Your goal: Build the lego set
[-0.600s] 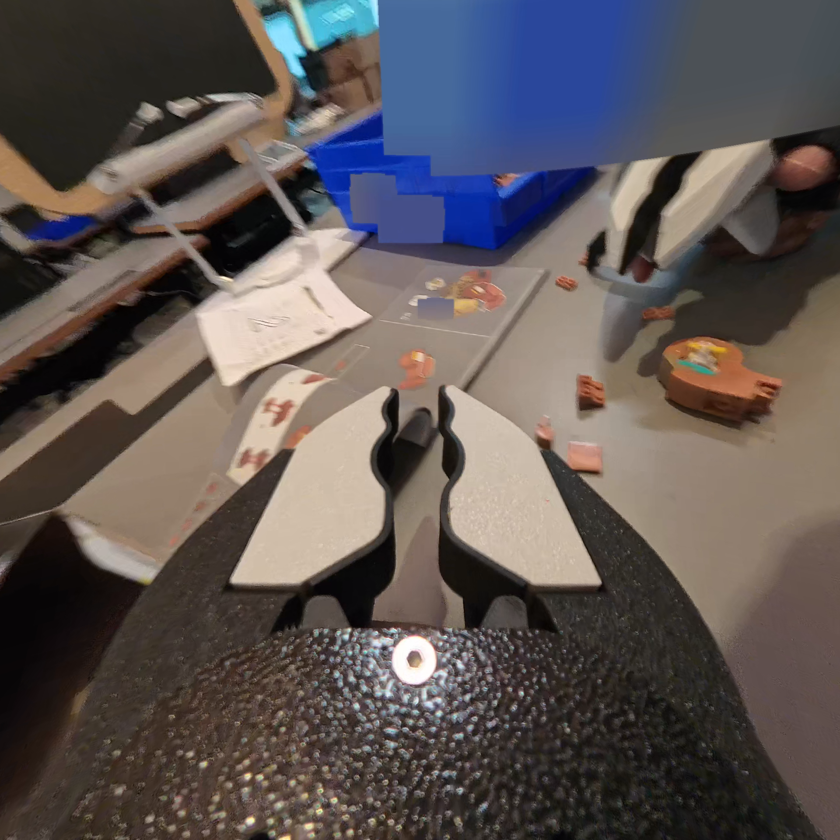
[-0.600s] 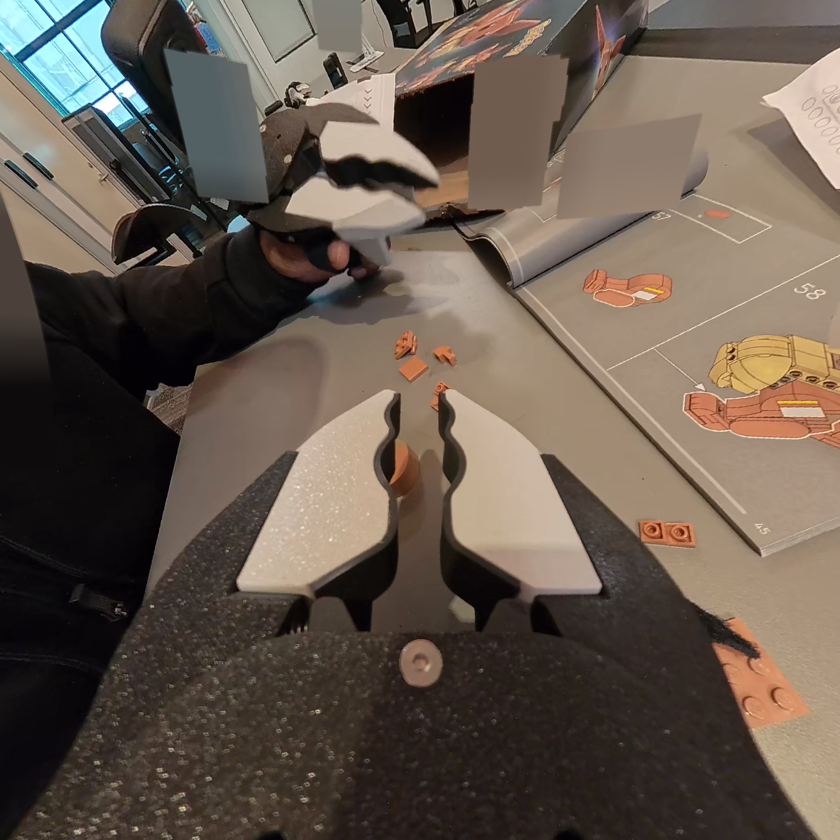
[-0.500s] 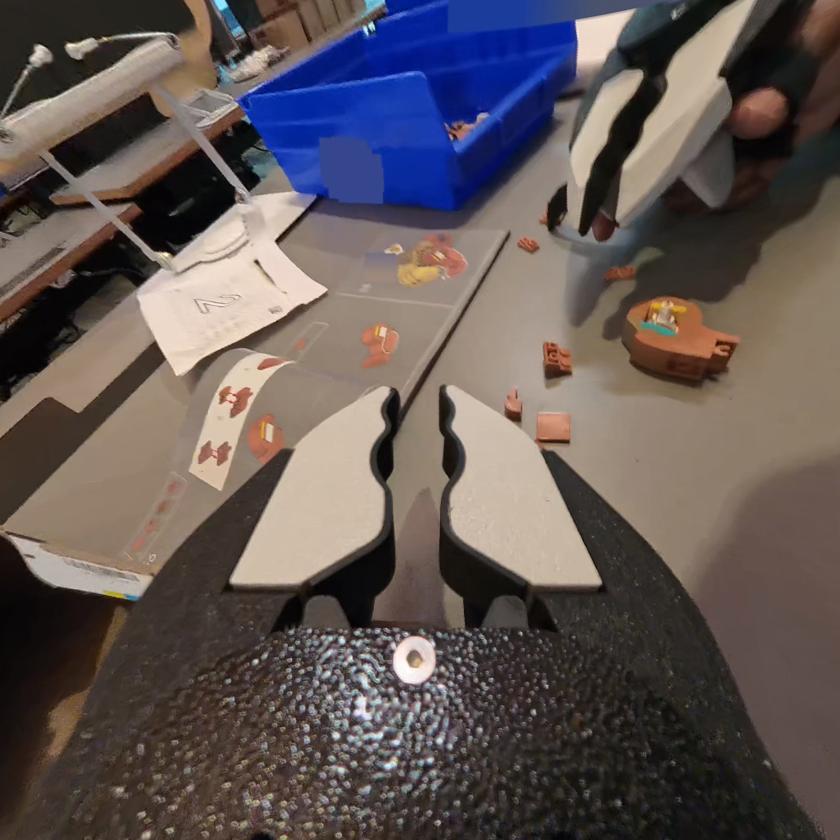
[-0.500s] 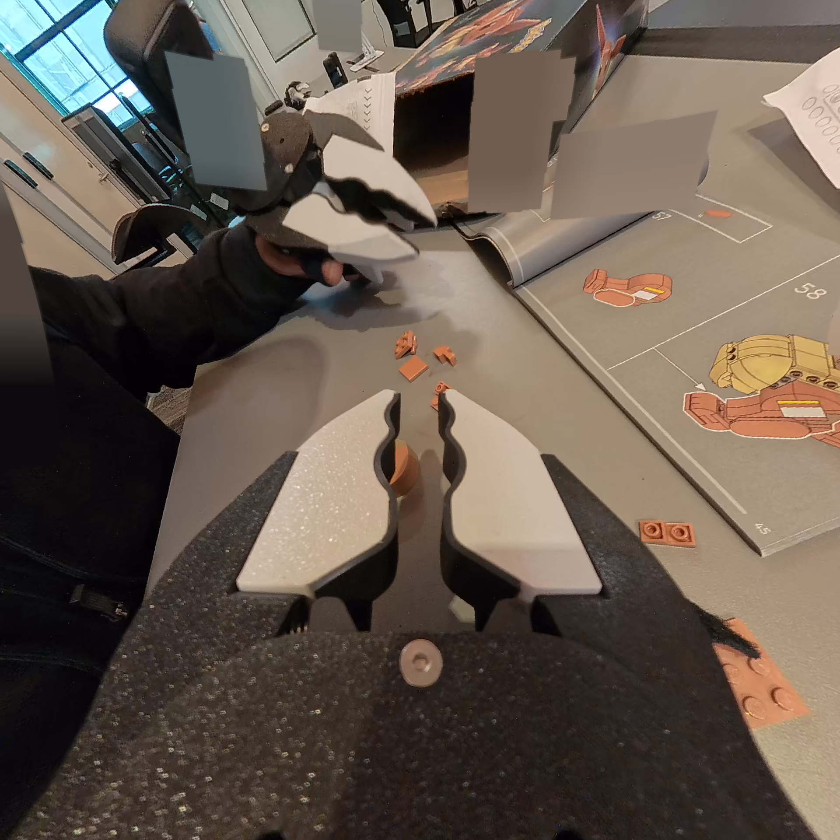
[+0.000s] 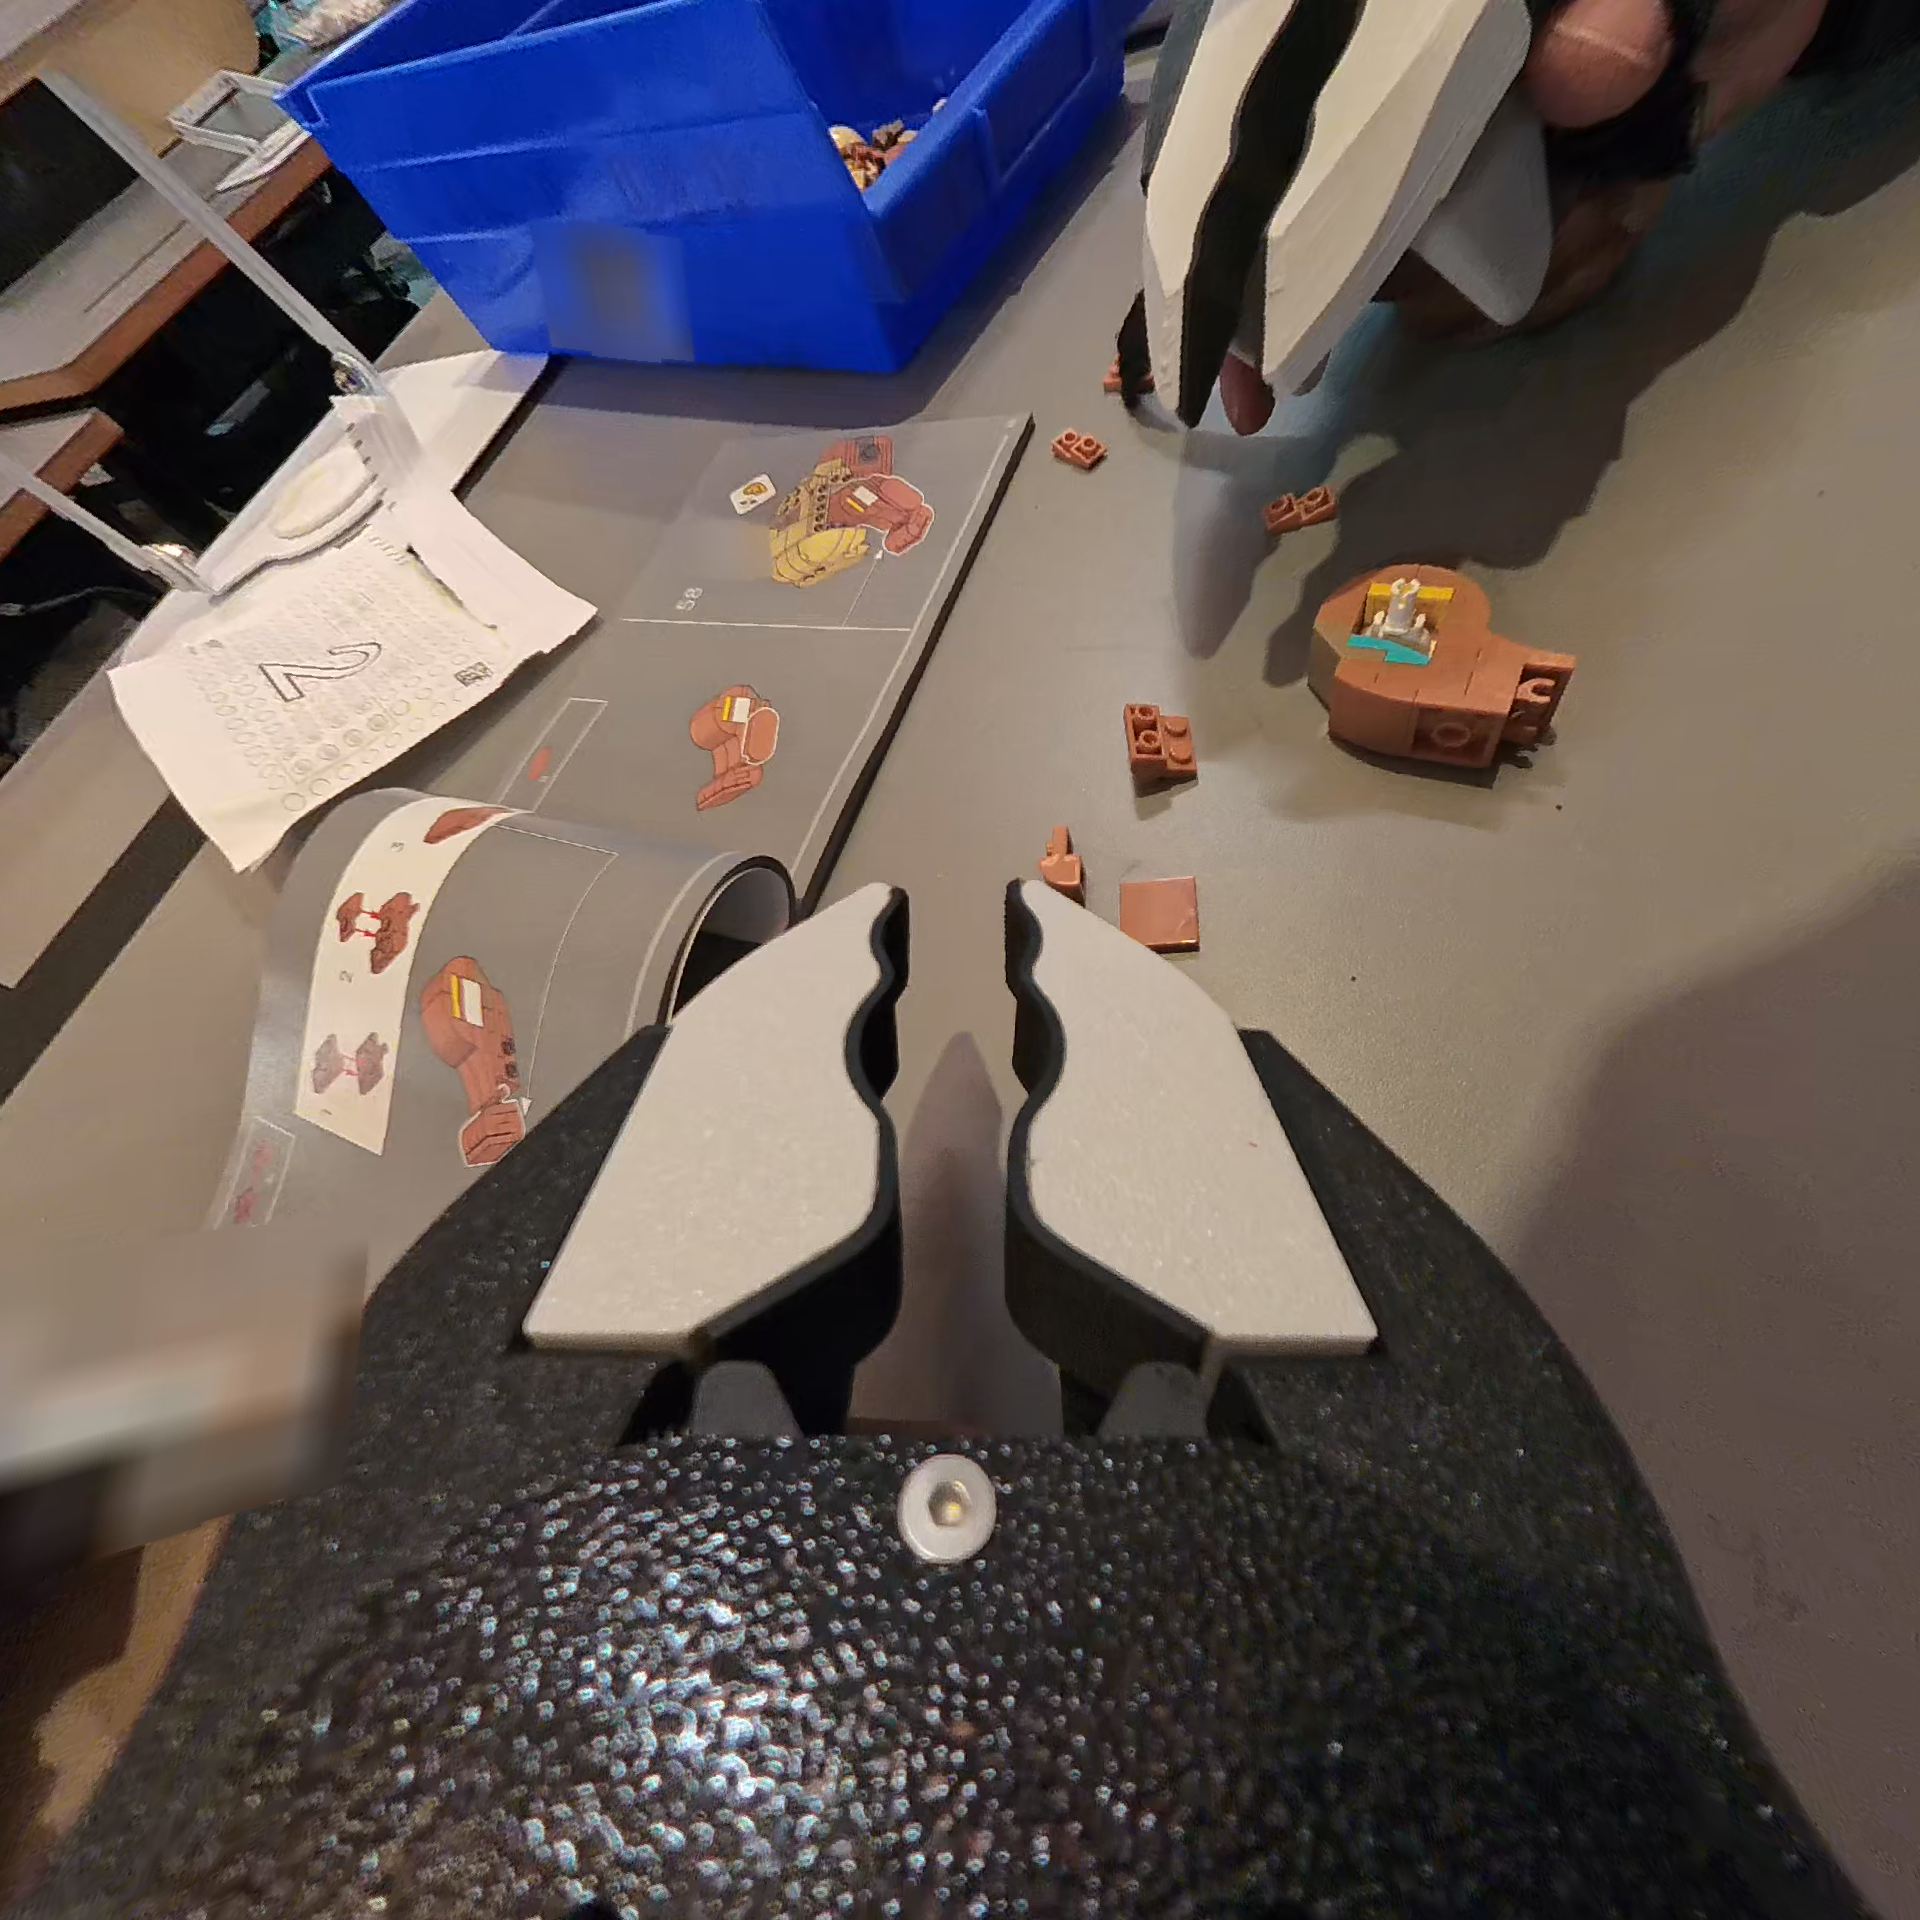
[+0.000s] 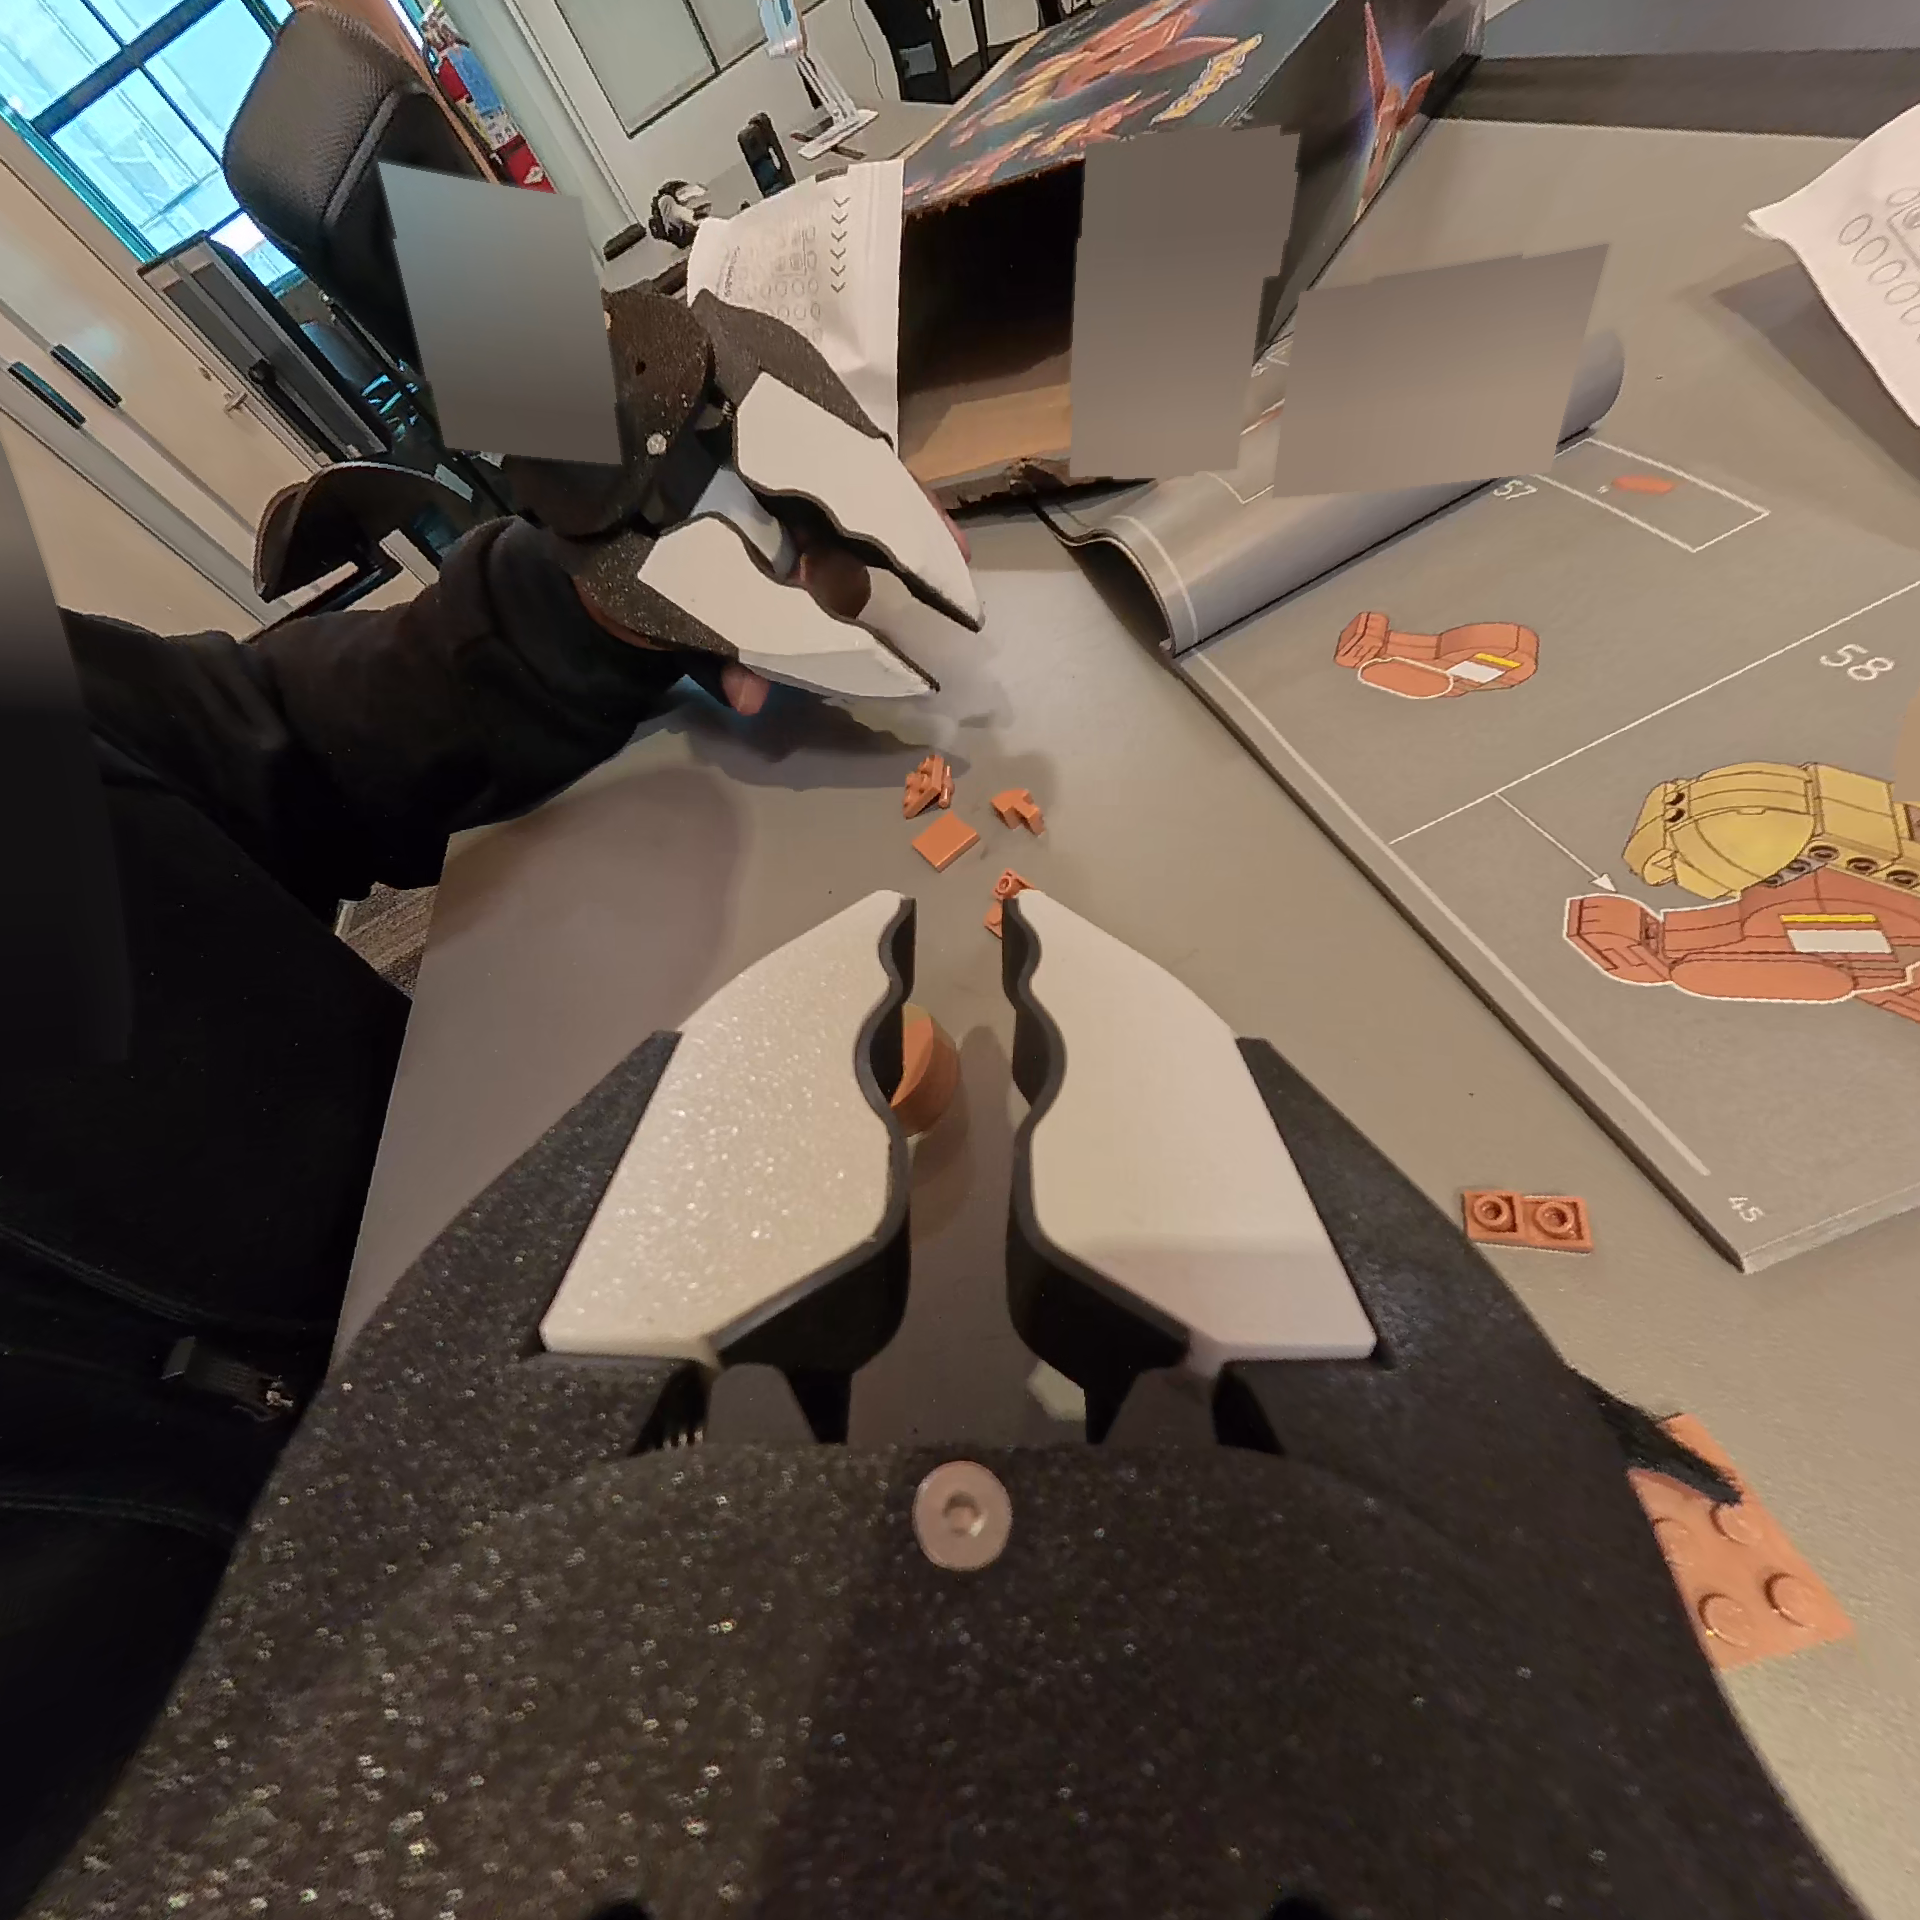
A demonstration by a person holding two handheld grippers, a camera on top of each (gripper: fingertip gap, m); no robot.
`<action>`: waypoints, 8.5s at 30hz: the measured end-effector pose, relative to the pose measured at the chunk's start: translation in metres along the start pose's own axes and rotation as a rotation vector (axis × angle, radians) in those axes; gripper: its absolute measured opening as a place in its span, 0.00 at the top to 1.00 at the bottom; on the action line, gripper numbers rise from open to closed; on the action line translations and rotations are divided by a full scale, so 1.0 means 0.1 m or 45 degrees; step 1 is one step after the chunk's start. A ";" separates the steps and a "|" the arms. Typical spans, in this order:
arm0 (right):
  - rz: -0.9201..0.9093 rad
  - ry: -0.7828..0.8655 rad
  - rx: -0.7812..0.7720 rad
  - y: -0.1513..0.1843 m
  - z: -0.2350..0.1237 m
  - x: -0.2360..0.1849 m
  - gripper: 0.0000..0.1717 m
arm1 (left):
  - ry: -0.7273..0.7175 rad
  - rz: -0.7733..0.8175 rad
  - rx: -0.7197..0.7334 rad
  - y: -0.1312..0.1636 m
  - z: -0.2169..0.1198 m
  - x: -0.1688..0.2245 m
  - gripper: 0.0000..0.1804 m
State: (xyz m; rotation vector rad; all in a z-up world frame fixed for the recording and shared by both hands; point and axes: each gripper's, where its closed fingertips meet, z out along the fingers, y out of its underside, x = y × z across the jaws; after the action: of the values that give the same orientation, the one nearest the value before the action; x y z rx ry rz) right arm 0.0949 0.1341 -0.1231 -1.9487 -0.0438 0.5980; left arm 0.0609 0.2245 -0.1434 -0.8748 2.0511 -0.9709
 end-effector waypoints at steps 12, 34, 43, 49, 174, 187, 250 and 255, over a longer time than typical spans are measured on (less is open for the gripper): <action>-0.002 0.000 -0.001 0.00 0.00 0.00 0.91 | 0.010 0.011 -0.030 0.04 0.01 0.01 0.90; -0.005 -0.002 -0.005 0.01 0.00 -0.01 0.91 | 0.215 0.081 -0.146 0.19 -0.02 0.28 0.88; -0.007 -0.003 -0.013 0.02 0.01 -0.01 0.91 | 0.220 0.098 -0.156 0.20 -0.01 0.30 0.89; -0.009 0.000 -0.020 0.02 0.01 -0.01 0.91 | 0.245 0.044 -0.185 0.21 0.00 0.33 0.90; -0.246 0.090 -0.988 0.34 0.51 0.07 0.88 | 0.247 -0.411 -0.253 -0.17 0.18 1.00 0.90; -0.267 0.034 -0.961 0.36 0.58 0.16 1.00 | 0.131 -0.490 -0.219 0.02 -0.03 0.71 0.90; -0.533 0.088 -0.850 0.26 0.75 0.22 0.77 | 0.071 -0.570 -0.108 0.03 -0.17 0.51 0.89; -0.557 0.111 -0.848 0.26 0.76 0.22 0.87 | 0.072 -0.571 -0.109 0.03 -0.17 0.51 0.89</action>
State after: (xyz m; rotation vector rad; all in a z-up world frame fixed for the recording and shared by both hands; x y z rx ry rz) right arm 0.0760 0.1929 -0.1790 -2.4929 -0.6708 0.2100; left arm 0.0197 0.1915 -0.1530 -1.4074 1.9943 -1.1563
